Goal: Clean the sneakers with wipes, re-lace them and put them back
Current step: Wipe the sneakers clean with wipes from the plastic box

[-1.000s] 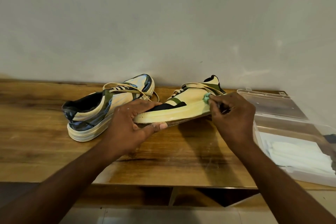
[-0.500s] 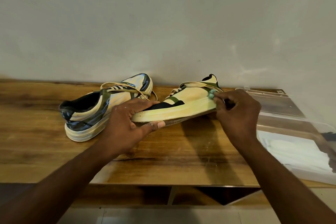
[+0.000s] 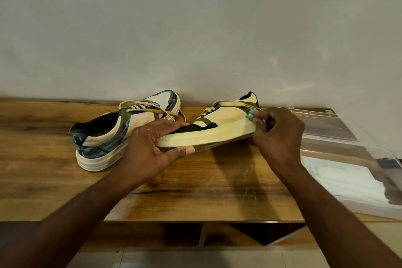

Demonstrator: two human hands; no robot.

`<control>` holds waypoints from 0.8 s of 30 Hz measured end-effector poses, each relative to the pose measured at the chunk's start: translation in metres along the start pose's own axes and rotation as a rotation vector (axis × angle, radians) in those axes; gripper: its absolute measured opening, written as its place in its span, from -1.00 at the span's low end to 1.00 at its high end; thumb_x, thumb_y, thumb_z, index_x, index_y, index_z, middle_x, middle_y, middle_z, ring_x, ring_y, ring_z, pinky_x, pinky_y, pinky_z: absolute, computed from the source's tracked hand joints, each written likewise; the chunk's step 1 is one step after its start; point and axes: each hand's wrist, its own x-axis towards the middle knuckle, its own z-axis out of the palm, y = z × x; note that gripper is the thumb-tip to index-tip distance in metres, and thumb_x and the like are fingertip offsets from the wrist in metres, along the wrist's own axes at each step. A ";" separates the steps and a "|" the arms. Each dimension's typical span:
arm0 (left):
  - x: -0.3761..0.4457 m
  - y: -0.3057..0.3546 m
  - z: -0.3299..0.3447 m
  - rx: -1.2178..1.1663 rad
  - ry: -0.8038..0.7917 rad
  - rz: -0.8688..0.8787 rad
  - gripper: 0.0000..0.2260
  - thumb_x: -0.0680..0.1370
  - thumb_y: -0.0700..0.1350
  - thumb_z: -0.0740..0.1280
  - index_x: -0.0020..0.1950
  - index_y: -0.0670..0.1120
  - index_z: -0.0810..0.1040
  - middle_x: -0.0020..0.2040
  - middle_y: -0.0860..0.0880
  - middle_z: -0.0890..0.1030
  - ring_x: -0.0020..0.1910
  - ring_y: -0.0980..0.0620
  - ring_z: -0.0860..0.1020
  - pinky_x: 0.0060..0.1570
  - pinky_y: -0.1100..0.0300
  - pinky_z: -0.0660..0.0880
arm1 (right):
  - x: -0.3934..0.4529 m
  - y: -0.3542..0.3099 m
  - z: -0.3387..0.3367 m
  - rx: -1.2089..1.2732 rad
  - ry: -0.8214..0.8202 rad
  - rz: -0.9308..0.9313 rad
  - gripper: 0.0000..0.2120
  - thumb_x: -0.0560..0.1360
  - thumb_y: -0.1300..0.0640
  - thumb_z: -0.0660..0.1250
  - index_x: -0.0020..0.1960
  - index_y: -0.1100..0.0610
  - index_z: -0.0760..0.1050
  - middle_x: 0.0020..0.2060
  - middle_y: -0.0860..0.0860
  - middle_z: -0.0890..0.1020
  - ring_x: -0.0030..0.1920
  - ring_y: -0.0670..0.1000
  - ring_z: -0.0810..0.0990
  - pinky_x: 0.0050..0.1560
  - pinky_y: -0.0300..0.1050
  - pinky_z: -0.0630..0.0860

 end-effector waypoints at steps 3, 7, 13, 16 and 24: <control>-0.001 0.003 0.001 -0.003 0.008 0.002 -0.47 0.38 0.30 0.49 0.31 0.16 0.66 0.17 0.27 0.66 0.20 0.30 0.58 0.12 0.50 0.41 | -0.004 -0.003 0.003 0.019 -0.010 0.043 -0.86 0.47 0.28 0.53 -0.04 0.07 0.72 -0.10 -0.07 0.71 -0.08 -0.08 0.67 -0.05 -0.15 0.64; -0.001 0.003 0.002 -0.008 0.042 0.000 -0.48 0.35 0.31 0.48 0.28 0.21 0.62 0.17 0.36 0.60 0.21 0.41 0.54 0.15 0.56 0.37 | -0.034 -0.036 0.024 0.159 -0.161 -0.061 -0.84 0.47 0.29 0.54 -0.03 0.07 0.71 -0.10 -0.10 0.69 -0.08 -0.16 0.64 -0.08 -0.23 0.64; -0.001 -0.001 0.000 0.004 0.012 0.005 -0.44 0.37 0.33 0.48 0.33 0.14 0.67 0.18 0.26 0.66 0.22 0.30 0.58 0.12 0.49 0.43 | -0.012 -0.006 0.008 0.054 -0.099 -0.068 -0.81 0.47 0.32 0.53 0.02 0.09 0.71 -0.05 -0.07 0.68 -0.03 -0.09 0.65 -0.02 -0.12 0.66; 0.001 -0.001 0.001 0.007 0.003 0.009 -0.43 0.38 0.32 0.48 0.34 0.11 0.67 0.18 0.23 0.67 0.22 0.27 0.59 0.10 0.49 0.43 | 0.002 0.011 -0.002 0.034 0.000 -0.004 -0.82 0.47 0.30 0.53 -0.02 0.06 0.69 -0.08 -0.05 0.69 -0.08 -0.05 0.66 -0.11 -0.23 0.58; 0.000 -0.003 0.001 0.019 0.016 -0.002 -0.44 0.37 0.35 0.47 0.32 0.18 0.66 0.20 0.25 0.66 0.25 0.27 0.57 0.12 0.51 0.42 | -0.037 -0.028 0.021 0.104 -0.156 -0.218 -0.83 0.47 0.30 0.54 0.02 0.11 0.70 -0.05 -0.06 0.68 -0.01 -0.13 0.62 -0.04 -0.25 0.62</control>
